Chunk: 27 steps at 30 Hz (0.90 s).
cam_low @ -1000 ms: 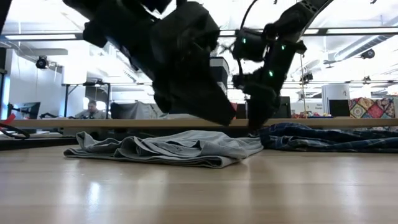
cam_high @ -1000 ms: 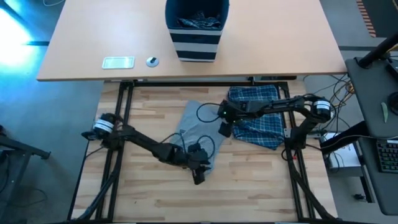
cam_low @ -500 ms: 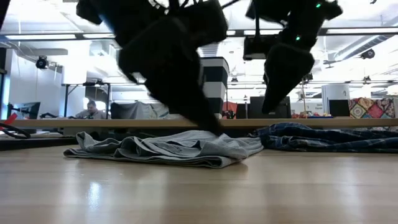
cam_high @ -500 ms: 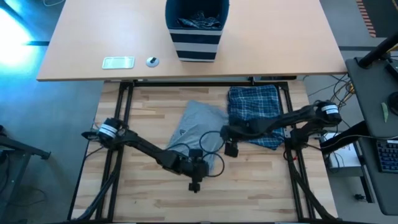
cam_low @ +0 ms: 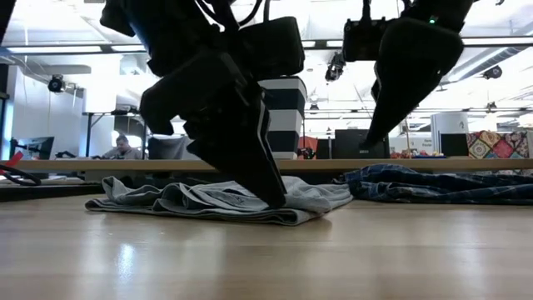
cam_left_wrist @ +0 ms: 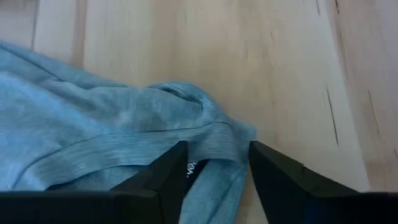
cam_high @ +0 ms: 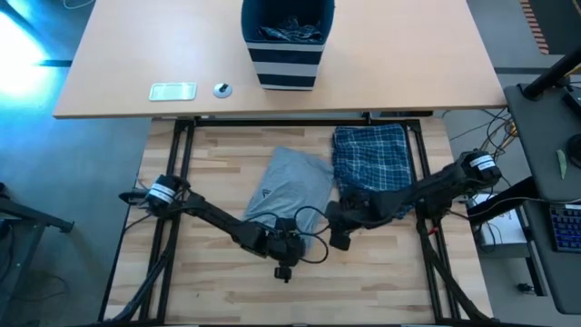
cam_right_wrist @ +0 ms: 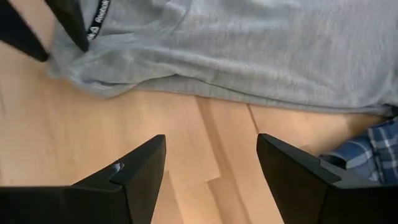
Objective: Fold Laundry from Bin
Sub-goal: Fold the gray shirt
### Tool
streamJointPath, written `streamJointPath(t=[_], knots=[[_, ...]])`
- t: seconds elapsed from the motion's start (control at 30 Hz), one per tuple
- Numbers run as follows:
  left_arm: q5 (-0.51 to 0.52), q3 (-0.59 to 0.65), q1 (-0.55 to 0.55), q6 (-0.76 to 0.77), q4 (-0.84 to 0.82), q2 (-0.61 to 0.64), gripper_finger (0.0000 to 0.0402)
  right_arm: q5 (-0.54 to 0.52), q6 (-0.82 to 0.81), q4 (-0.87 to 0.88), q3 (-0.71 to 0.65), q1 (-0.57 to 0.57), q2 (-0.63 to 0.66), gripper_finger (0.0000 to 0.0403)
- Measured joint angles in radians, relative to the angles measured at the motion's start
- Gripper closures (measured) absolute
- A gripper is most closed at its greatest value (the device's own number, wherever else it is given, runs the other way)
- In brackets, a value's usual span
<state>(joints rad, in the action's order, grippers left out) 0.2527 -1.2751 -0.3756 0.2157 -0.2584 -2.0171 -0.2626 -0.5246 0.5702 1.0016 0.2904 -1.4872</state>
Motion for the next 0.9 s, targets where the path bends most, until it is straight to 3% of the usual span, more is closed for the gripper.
streamJointPath(t=[0.37,0.67,0.9], knots=[[0.0,-0.007,0.028,0.018,0.002,0.0,0.0395,0.001,0.09,-0.093,-0.009,0.133,-0.024,0.0154],[0.089,-0.071,0.04,0.03,-0.229,0.111,0.0401,-0.029,0.048,-0.325,-0.014,0.147,-0.171,0.0159],[0.157,-0.1,0.04,0.029,-0.322,0.22,0.0401,-0.09,-0.063,-0.404,-0.015,0.104,-0.192,0.0203]])
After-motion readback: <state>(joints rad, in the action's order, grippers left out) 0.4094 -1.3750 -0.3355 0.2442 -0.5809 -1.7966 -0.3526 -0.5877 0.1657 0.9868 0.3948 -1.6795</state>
